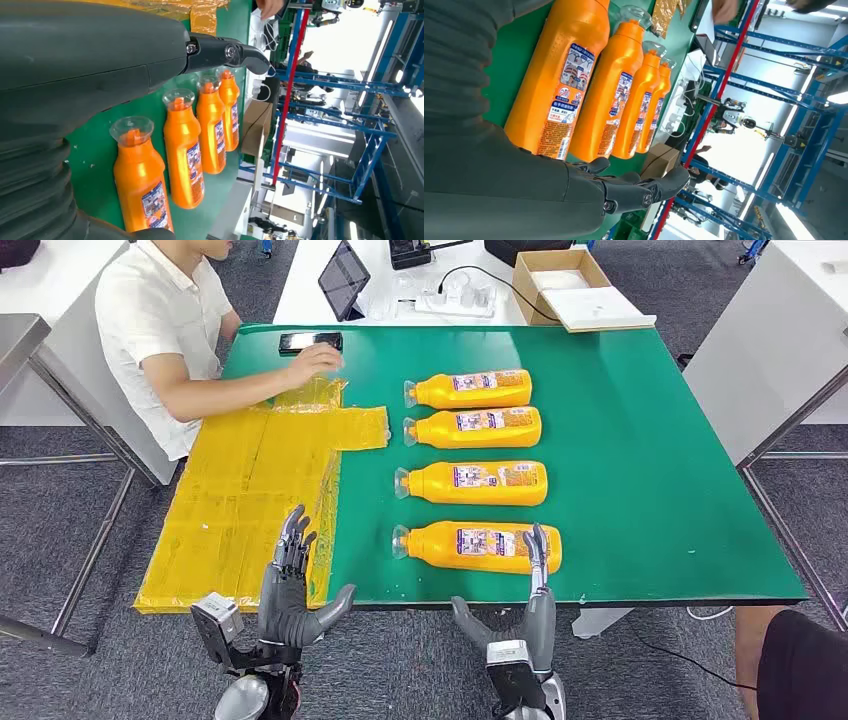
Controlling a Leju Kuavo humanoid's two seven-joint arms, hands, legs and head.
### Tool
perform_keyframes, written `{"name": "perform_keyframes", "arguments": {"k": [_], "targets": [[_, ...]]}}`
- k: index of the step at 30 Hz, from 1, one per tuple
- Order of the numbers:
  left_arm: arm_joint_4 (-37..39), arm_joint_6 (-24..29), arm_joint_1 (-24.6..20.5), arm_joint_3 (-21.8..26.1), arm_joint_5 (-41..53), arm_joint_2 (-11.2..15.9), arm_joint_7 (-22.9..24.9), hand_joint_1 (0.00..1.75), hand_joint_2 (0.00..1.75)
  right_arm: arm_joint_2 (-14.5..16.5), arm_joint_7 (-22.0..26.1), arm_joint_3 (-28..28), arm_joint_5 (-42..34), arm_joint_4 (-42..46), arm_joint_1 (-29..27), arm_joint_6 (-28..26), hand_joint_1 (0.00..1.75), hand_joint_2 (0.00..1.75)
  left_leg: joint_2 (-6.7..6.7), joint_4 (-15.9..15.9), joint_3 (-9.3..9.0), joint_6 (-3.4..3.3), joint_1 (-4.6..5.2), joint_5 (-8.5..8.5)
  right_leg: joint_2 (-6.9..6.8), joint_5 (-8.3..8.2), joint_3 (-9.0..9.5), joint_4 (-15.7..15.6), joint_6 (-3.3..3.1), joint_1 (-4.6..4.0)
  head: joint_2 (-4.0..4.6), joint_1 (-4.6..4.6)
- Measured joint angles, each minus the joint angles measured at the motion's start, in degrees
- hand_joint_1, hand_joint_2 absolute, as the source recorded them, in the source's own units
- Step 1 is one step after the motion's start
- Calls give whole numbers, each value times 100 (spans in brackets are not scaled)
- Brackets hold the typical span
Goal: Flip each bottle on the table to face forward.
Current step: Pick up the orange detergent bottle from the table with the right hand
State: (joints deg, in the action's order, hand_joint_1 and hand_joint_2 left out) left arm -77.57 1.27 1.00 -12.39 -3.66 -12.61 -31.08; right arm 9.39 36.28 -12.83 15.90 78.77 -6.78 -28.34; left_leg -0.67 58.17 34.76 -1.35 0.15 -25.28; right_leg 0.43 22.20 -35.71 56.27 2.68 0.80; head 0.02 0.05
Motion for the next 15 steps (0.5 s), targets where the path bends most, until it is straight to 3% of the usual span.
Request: {"name": "perform_keyframes", "arguments": {"k": [8,15], "targets": [[5,55,-25,-34,220,0,-56,0,175,-214,-364,-12,877,0,59,-185,0,175,0,0,0,0,1,0,0,-1,0,-1,1,1,0,1],[7,-38,-75,-96,364,-2,6,0,175,-718,-1228,95,2014,-120,326,156,0,175,0,0,0,-1,4,0,0,-2,1,-1,2,2,0,0]]}}
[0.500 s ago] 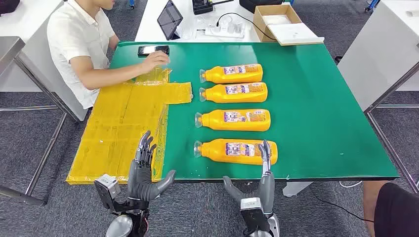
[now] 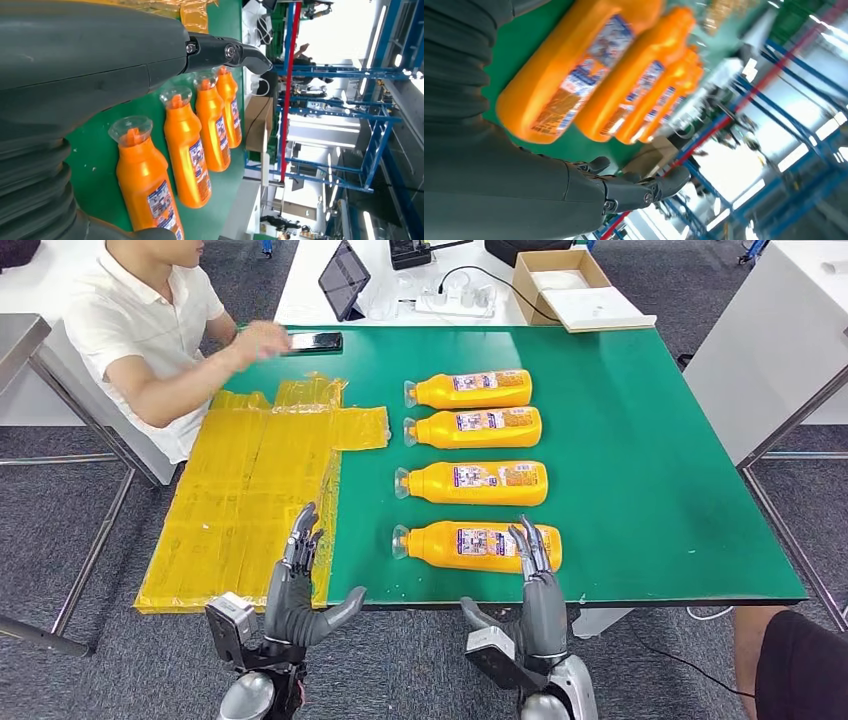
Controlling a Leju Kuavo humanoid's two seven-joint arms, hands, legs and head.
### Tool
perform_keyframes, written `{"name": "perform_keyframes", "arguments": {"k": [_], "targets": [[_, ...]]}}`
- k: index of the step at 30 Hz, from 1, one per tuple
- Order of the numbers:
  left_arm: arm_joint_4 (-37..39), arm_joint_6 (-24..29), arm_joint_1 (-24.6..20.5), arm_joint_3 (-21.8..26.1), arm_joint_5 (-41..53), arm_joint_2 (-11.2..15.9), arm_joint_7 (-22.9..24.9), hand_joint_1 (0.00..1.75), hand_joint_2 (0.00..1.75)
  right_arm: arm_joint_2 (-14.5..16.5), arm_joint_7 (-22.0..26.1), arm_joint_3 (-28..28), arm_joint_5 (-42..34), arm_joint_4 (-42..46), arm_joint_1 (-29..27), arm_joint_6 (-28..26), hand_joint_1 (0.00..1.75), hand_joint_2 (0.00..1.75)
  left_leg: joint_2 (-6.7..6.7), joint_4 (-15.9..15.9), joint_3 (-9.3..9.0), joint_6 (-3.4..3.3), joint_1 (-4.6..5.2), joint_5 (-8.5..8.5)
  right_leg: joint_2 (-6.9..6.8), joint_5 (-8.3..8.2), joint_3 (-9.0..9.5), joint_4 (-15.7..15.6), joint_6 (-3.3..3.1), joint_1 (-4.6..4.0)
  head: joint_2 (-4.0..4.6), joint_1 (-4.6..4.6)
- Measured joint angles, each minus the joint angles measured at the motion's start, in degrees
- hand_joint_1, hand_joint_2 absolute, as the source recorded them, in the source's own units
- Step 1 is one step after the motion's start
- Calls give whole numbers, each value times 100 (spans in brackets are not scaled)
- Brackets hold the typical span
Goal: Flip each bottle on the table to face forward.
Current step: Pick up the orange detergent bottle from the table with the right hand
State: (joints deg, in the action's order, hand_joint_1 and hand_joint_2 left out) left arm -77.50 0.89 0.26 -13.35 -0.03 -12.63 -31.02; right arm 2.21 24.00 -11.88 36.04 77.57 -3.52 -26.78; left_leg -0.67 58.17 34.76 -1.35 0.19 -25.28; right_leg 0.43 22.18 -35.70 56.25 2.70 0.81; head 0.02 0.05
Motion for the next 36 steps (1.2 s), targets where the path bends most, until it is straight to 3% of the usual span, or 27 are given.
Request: {"name": "perform_keyframes", "arguments": {"k": [6,13,19,29,36], "targets": [[11,-67,-46,-3,9,0,7,0,175,-430,-219,197,287,-379,421,332,0,175,1,0,-1,-1,1,0,0,-2,0,0,1,0,0,-1],[28,-98,-78,-3,-2,0,4,0,175,-578,-335,240,421,-590,612,456,0,175,2,0,3,0,-1,0,0,-1,-1,2,0,-1,0,-1],[210,-194,-312,-14,-104,-15,-16,0,175,-826,-665,104,749,-1469,1446,1035,0,175,-1,0,4,-16,8,14,-1,-10,-2,0,6,7,0,-1],[429,-201,-470,-20,-143,-16,-46,0,175,-899,-762,-174,1101,-2253,2104,839,0,175,-2,1,14,-17,10,15,-1,-13,-11,2,10,10,0,-1],[531,-216,-515,-18,-237,-17,-54,0,175,-898,-1239,-465,1344,-2737,2587,1096,0,175,-4,1,14,-18,11,16,-1,-13,-10,2,10,12,0,-1]]}}
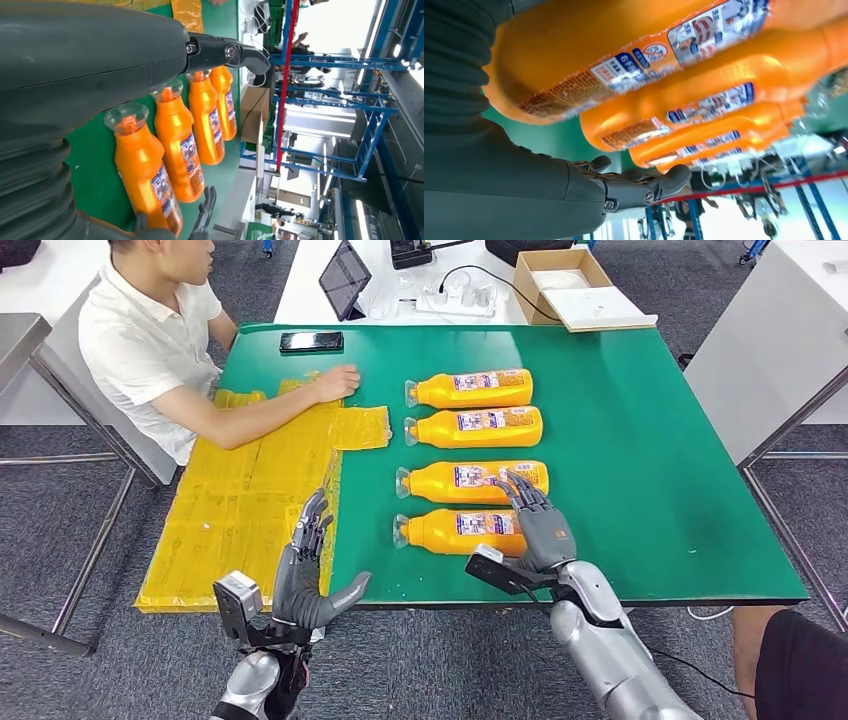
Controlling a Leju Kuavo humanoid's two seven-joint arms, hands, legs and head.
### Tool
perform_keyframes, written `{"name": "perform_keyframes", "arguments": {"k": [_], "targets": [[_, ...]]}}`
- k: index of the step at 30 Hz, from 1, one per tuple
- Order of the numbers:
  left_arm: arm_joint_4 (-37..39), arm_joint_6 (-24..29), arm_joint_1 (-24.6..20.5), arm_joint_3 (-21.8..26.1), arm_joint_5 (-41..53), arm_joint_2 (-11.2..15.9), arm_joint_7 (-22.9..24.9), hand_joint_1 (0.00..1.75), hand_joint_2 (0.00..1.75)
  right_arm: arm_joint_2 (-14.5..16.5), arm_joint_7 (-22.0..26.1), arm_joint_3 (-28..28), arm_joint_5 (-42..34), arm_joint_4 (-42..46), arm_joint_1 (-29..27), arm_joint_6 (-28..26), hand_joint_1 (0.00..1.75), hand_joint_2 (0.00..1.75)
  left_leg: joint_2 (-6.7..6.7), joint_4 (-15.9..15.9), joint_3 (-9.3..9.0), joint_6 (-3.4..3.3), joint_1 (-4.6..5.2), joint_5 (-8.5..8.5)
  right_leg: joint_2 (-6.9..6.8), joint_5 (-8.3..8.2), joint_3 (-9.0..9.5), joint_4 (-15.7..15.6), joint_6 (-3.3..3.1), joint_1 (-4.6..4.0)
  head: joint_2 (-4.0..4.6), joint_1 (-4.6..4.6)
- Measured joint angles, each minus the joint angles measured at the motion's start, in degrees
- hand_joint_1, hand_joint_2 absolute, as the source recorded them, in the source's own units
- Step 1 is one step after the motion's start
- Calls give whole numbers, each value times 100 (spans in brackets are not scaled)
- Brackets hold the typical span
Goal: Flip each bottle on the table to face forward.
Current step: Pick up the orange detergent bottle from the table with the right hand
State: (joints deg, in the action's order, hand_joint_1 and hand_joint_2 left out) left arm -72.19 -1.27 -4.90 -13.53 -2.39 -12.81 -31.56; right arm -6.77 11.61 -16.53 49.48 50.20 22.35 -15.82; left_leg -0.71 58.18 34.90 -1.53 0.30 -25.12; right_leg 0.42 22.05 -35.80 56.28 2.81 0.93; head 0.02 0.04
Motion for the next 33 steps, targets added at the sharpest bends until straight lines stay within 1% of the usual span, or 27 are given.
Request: {"name": "perform_keyframes", "arguments": {"k": [6,9,11,17,18,19,20,21,22,23,24,25,33], "targets": [[40,2,-10,2,0,0,-3,0,175,-3,-110,-125,63,-286,181,33,0,175,-3,0,2,0,1,0,0,0,0,0,0,1,0,0],[43,2,-11,4,-5,0,-3,0,175,-2,-156,-180,87,-417,273,147,0,175,-3,0,3,0,0,-1,0,0,-1,0,0,0,0,0],[44,-2,-11,6,-9,0,-3,0,175,-1,-203,-242,106,-537,360,360,0,175,-2,0,3,0,0,-1,0,0,-2,0,0,0,0,0],[89,-14,-23,19,-19,2,-3,0,175,-33,-458,-568,210,-929,730,1246,0,175,3,0,-1,0,0,0,1,-1,0,0,0,1,0,0],[98,-19,-29,21,-19,2,-3,0,175,-39,-496,-630,210,-993,812,1364,7,175,3,0,-3,0,1,0,1,-1,0,0,0,1,0,0],[107,-23,-35,23,-19,2,-3,0,175,-46,-525,-694,210,-1055,891,1468,36,175,3,0,-4,0,1,0,1,-1,1,0,1,1,0,0],[114,-27,-41,25,-18,1,-3,0,175,-52,-539,-753,210,-1108,961,1550,71,175,3,0,-6,0,1,0,1,-1,3,0,1,0,0,0],[121,-30,-45,26,-15,1,-5,0,175,-59,-546,-810,210,-1154,1022,1617,111,175,3,0,-7,0,1,0,1,-1,4,0,1,0,0,1],[127,-33,-48,28,-12,1,-8,0,175,-67,-548,-867,210,-1192,1073,1673,147,175,3,0,-8,0,1,0,1,-1,5,0,1,0,0,1],[131,-34,-50,30,-8,1,-15,0,175,-78,-546,-922,209,-1220,1114,1715,161,175,3,0,-8,0,1,0,1,-1,5,0,1,0,0,1],[133,-36,-51,32,-4,1,-23,0,175,-91,-544,-977,204,-1241,1146,1750,170,175,3,0,-8,0,1,0,1,-1,6,0,1,0,0,1],[133,-37,-52,34,-2,1,-33,0,175,-104,-540,-1033,194,-1255,1175,1788,174,175,4,1,-9,0,1,0,1,-1,6,0,1,0,0,0],[152,-72,-65,46,1,0,-78,0,175,-196,-508,-1408,-75,-1353,1375,2038,175,175,4,1,-14,0,0,0,1,-1,9,0,1,0,0,0]]}}
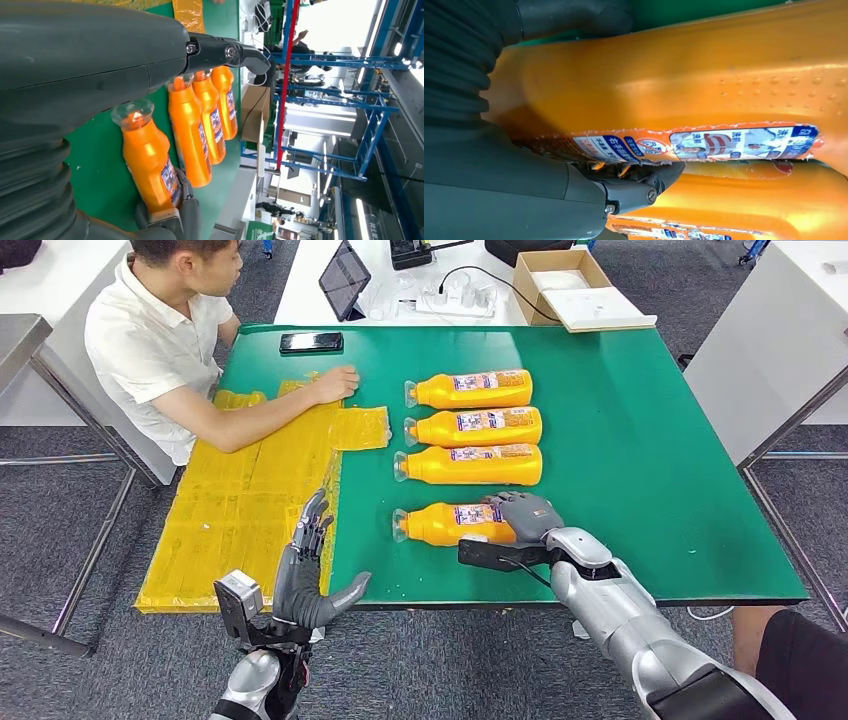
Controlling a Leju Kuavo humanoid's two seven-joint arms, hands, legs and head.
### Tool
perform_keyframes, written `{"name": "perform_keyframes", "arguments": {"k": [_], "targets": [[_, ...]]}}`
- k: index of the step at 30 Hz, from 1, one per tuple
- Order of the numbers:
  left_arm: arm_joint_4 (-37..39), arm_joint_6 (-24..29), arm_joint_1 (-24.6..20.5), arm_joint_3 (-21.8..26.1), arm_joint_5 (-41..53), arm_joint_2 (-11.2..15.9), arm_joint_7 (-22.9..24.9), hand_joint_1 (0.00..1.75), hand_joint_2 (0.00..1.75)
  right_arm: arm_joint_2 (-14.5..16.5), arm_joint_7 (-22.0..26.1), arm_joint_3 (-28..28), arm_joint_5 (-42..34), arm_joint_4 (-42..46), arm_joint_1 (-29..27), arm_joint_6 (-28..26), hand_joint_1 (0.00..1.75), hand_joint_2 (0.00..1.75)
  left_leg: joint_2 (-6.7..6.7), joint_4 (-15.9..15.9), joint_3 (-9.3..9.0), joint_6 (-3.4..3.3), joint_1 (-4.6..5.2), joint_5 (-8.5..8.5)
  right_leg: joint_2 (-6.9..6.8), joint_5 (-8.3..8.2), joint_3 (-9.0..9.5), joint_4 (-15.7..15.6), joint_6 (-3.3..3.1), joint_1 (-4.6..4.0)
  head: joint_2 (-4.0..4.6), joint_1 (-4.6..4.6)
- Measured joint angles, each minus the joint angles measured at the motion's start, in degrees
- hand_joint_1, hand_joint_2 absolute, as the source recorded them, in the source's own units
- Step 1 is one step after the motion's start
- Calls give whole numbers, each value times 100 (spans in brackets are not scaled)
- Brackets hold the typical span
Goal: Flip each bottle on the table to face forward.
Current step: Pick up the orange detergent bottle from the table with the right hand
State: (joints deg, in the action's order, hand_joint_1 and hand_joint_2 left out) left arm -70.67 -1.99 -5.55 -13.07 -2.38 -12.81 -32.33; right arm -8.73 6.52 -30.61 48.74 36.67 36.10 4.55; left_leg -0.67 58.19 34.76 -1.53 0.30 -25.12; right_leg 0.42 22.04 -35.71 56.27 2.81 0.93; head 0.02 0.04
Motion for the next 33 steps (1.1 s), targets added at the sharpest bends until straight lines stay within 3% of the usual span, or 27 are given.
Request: {"name": "perform_keyframes", "arguments": {"k": [10,17,22,26,33], "targets": [[33,0,-35,5,-2,0,-21,0,175,-37,23,-156,-149,-85,59,4,175,175,-1,0,-1,0,0,0,0,0,1,-1,0,0,0,0],[42,0,-38,20,-11,0,-46,0,175,-107,352,-235,-678,25,-90,-78,175,175,0,0,-18,0,-1,-3,0,3,16,-2,-1,-1,0,1],[-2,96,40,35,-139,-17,-21,0,175,-178,725,-101,-1434,631,-635,-463,175,175,5,0,-35,5,-2,-17,1,6,32,-3,-2,-4,0,1],[-97,531,138,136,-686,-129,197,0,175,-59,1080,327,-1982,1528,-1426,-843,175,175,4,-1,-31,4,-4,-18,1,7,31,-2,-1,-6,0,-1],[-165,669,186,245,-844,-229,275,0,175,74,1129,708,-2084,2347,-2102,-901,175,175,-4,-1,-22,3,-2,-14,0,7,26,-1,-1,-2,0,0]]}}
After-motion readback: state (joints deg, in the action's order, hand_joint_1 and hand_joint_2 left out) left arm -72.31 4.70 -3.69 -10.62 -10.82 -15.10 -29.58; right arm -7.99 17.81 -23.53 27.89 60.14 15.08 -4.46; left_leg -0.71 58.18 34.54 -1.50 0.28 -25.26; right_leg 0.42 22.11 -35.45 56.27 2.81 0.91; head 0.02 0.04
